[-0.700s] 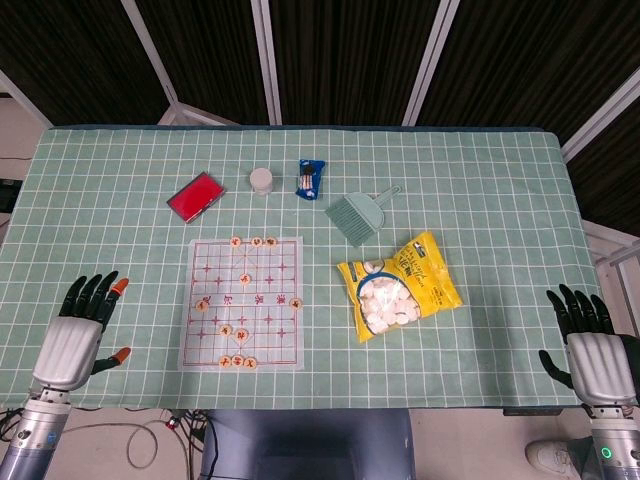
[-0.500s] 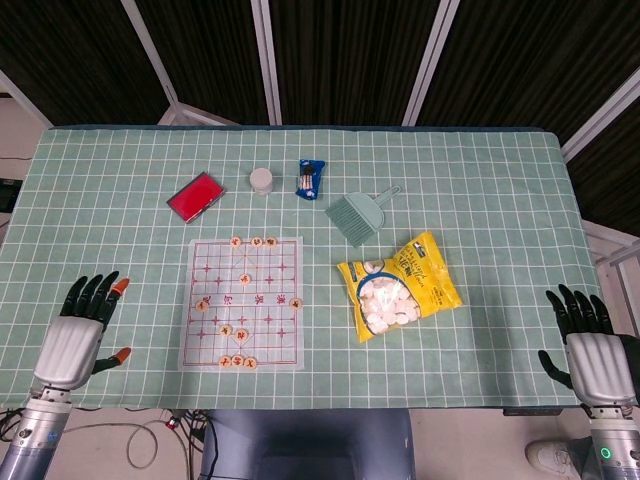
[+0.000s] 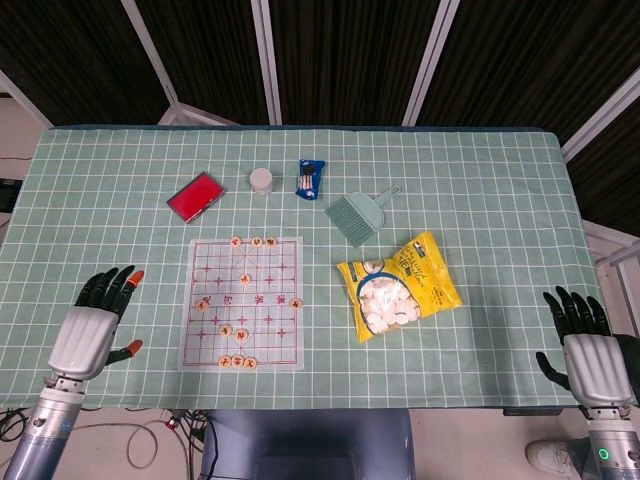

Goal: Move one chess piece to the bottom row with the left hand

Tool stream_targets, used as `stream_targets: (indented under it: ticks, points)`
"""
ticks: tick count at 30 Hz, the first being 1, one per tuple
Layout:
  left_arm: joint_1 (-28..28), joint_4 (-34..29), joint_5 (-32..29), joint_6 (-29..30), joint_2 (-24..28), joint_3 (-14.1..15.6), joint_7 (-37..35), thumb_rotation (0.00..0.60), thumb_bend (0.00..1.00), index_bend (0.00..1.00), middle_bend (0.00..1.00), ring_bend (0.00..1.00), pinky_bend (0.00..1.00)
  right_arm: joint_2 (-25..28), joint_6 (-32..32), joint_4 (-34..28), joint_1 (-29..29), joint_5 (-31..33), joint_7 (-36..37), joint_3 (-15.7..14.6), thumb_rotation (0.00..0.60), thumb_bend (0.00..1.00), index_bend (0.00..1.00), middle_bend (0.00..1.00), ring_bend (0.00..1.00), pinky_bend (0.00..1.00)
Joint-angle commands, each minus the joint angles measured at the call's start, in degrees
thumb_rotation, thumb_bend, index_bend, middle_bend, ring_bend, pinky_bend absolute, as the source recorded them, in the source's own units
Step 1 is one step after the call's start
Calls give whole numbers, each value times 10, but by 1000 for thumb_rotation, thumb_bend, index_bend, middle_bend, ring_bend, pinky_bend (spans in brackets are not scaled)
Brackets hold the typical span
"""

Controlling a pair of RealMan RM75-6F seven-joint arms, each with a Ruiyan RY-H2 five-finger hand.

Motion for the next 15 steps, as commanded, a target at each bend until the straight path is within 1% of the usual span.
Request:
stream_targets:
  ticks: [1, 2, 3, 4, 5, 7, 10, 12, 15]
  points:
    - [-28, -27, -30, -45, -6, -20, 31, 600, 62, 72, 785, 723, 816, 0, -3, -1, 1, 3, 2, 1, 600, 343, 0, 0, 0, 0]
    - [-39, -40, -50, -68, -10, -26, 40, 600, 82, 123, 861, 793, 883, 0, -4, -1, 1, 5, 4, 2, 600, 343, 0, 0, 0, 0]
    - [-46, -48, -65, -81, -12, -30, 47, 600, 92, 159, 902, 832, 920, 1, -4, -1, 1, 6, 5, 2, 600, 343, 0, 0, 0, 0]
    - [-53, -55, -79, -93, -16, -34, 55, 600, 102, 218, 951, 882, 962, 1, -5, -1, 2, 7, 7, 3, 600, 343, 0, 0, 0, 0]
    - [-61, -60, -92, -104, -20, -40, 64, 600, 105, 281, 983, 923, 987, 1, -6, 0, 2, 7, 9, 3, 600, 343, 0, 0, 0, 0]
    - [-80, -66, -121, -124, -34, -52, 97, 600, 107, 366, 1000, 975, 1000, 2, -7, 1, 3, 7, 14, 4, 600, 344, 0, 0, 0, 0]
    - [-102, -74, -171, -141, -59, -65, 147, 600, 110, 413, 1000, 1000, 1000, 2, -7, 3, 3, 5, 18, 3, 600, 343, 0, 0, 0, 0]
    - [-118, -79, -216, -151, -79, -73, 183, 600, 110, 422, 1000, 1000, 1000, 3, -8, 3, 3, 4, 22, 3, 600, 343, 0, 0, 0, 0]
    - [-139, -78, -264, -154, -107, -80, 230, 600, 109, 436, 1000, 1000, 1000, 4, -8, 2, 4, 3, 27, 3, 600, 343, 0, 0, 0, 0]
